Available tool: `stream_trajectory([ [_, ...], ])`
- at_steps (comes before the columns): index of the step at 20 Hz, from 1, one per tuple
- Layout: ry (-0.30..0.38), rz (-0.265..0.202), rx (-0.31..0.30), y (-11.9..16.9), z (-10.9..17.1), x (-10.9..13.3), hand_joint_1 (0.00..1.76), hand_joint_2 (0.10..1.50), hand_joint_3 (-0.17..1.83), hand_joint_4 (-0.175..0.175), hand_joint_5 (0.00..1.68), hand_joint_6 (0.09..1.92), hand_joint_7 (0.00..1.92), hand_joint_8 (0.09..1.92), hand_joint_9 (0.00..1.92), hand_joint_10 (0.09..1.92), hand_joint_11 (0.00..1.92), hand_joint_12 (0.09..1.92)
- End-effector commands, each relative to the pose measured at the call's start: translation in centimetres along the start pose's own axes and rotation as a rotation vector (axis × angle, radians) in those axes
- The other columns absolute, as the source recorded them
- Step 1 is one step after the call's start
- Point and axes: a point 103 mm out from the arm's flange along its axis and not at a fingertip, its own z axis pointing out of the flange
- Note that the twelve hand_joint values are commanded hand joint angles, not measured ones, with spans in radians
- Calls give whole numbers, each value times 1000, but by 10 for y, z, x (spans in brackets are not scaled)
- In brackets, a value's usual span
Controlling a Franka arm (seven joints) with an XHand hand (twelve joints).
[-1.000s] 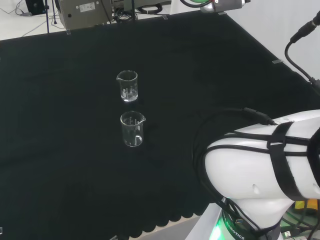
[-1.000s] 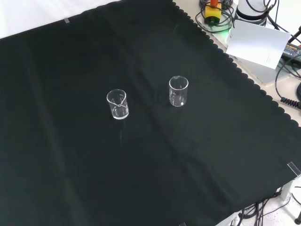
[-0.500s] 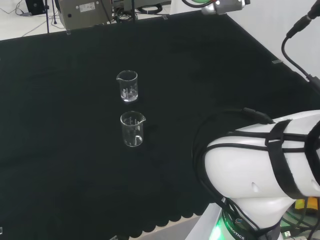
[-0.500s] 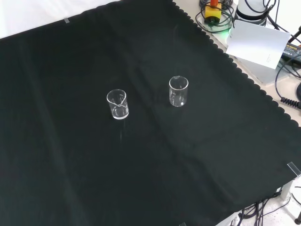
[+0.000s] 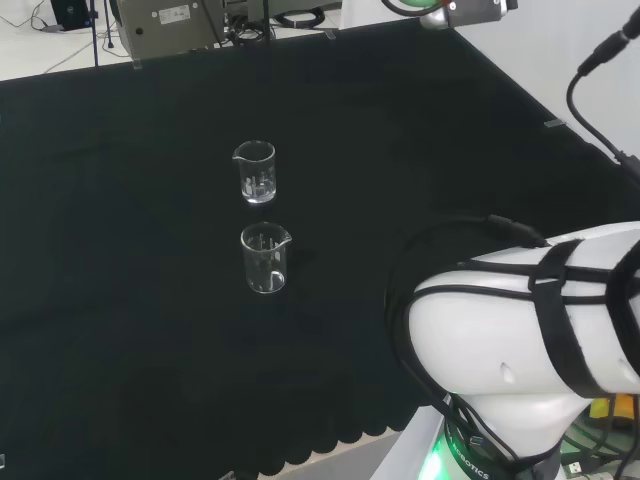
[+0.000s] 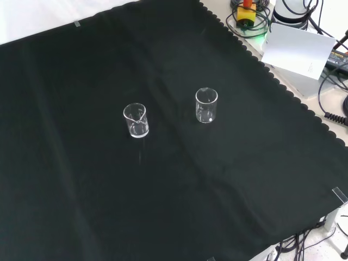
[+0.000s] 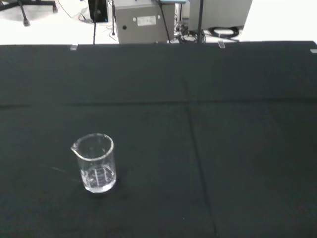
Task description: Pick up the beaker on the right.
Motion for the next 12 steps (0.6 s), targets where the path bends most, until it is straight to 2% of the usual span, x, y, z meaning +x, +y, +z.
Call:
stream_trajectory([
  [1, -6, 9, 57, 34, 47, -15, 15, 1306, 78, 21, 242, 87, 239, 87, 452, 87, 64, 1348],
  [6, 23, -14, 78, 77, 85, -19, 340, 1186, 24, 22, 249, 87, 273, 87, 511, 87, 103, 1361],
  [12, 88, -62, 87, 129, 136, -24, 558, 1087, -31, 15, 302, 87, 322, 142, 557, 159, 164, 1362],
])
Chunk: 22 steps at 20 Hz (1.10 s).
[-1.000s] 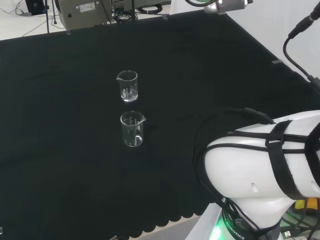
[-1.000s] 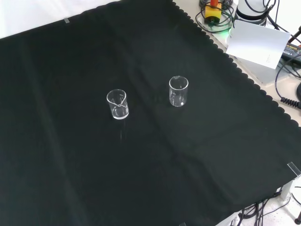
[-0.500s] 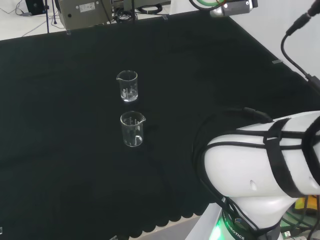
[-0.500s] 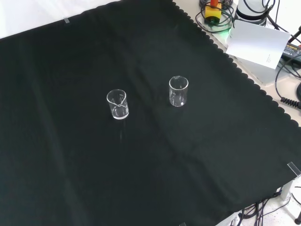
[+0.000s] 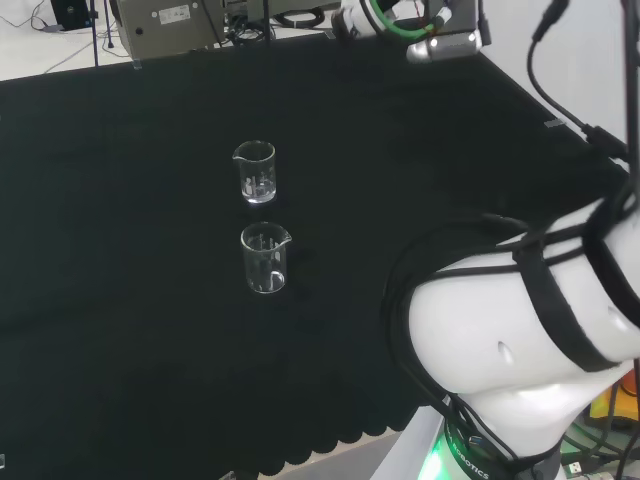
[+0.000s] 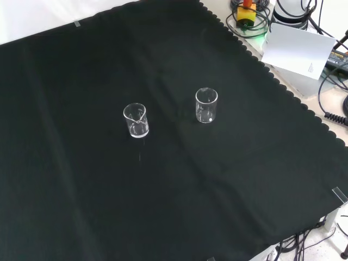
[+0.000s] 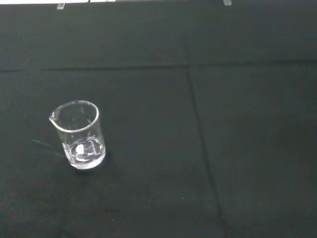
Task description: Pick up the beaker on the right.
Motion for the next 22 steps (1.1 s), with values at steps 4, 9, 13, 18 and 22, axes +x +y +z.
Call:
stream_trajectory([
  [4, 102, -93, 20, 104, 88, -7, 619, 1086, -126, 13, 323, 87, 244, 354, 441, 461, 184, 1360],
  [9, 120, -164, 33, 135, 126, 11, 665, 1065, -175, 10, 331, 87, 208, 474, 395, 581, 190, 1359],
  [13, 154, -233, 79, 153, 151, 23, 685, 1040, -175, 3, 355, 87, 222, 498, 396, 591, 181, 1359],
  [18, 223, -292, 99, 168, 178, 30, 698, 1014, -175, 1, 362, 87, 188, 516, 348, 590, 131, 1373],
  [22, 253, -305, 125, 176, 196, 32, 707, 1003, -175, -2, 360, 87, 188, 525, 351, 596, 125, 1375],
])
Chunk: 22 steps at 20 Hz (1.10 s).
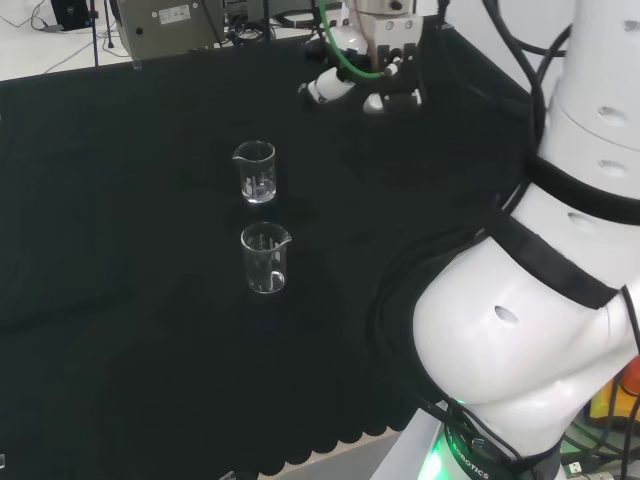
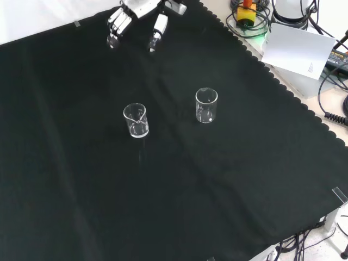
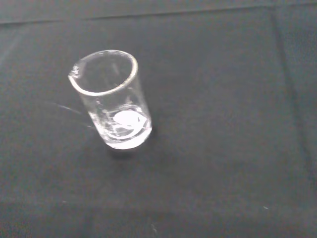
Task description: Pick up the beaker on the right.
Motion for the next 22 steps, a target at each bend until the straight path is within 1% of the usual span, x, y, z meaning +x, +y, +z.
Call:
stream_trajectory([
  [1, 146, -122, 28, 64, 73, -11, 707, 1002, -175, -3, 358, 87, 189, 527, 351, 597, 124, 1376],
  [4, 174, -140, 33, 68, 85, -13, 709, 997, -175, -5, 351, 87, 187, 530, 343, 594, 120, 1375],
  [7, 248, -153, 24, 70, 99, -18, 712, 989, -175, -6, 349, 87, 198, 539, 342, 595, 118, 1375],
  [11, 294, -201, 29, 74, 115, -18, 732, 969, -175, -8, 341, 87, 220, 556, 341, 594, 116, 1373],
  [15, 318, -230, 50, 79, 133, -15, 741, 958, -175, -10, 319, 87, 174, 542, 319, 585, 103, 1369],
  [18, 340, -247, 51, 84, 144, -9, 744, 947, -175, -9, 286, 87, 144, 534, 306, 579, 95, 1368],
  [20, 354, -255, 42, 86, 150, -5, 747, 941, -175, -9, 283, 87, 159, 542, 323, 586, 91, 1368],
  [22, 374, -268, 47, 90, 156, -1, 755, 934, -175, -9, 289, 87, 192, 558, 346, 594, 95, 1372],
])
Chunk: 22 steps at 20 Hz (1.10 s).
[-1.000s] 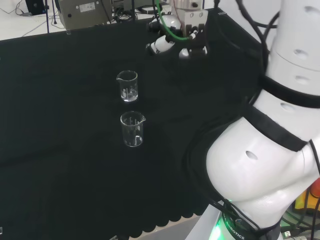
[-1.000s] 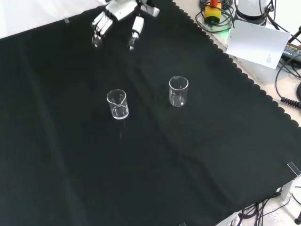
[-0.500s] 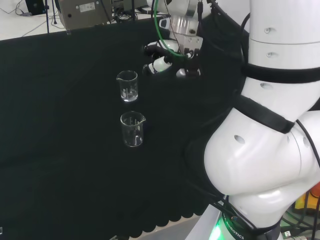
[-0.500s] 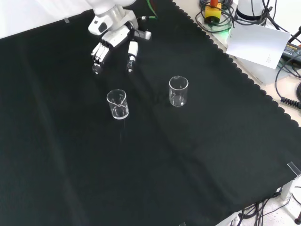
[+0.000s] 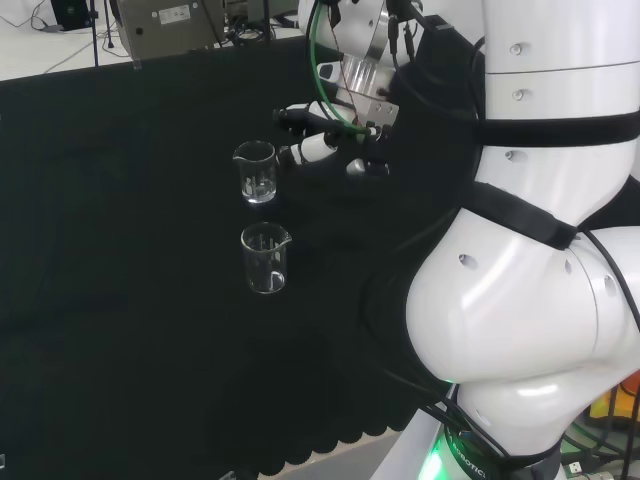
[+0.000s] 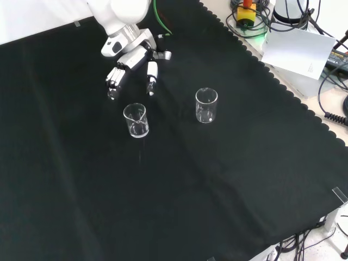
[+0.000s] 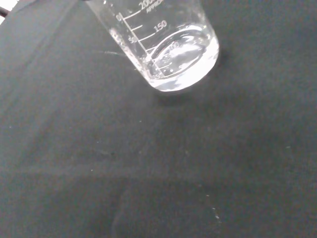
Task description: Pick up the beaker on the right.
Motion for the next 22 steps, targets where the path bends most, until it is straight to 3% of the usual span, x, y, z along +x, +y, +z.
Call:
stream_trajectory([
  [1, 60, -44, -13, 15, 20, 5, 761, 931, -175, -9, 291, 87, 202, 563, 354, 595, 98, 1373],
  [8, 151, -70, -5, 30, 33, 4, 794, 918, -175, -13, 275, 87, 176, 557, 340, 581, 90, 1371],
  [14, 209, -122, 1, 39, 43, 7, 803, 902, -175, -17, 242, 87, 115, 564, 291, 569, 21, 1386],
  [22, 270, -126, -61, 45, 52, 8, 850, 877, -175, -23, 312, 87, 191, 611, 357, 596, 24, 1396],
])
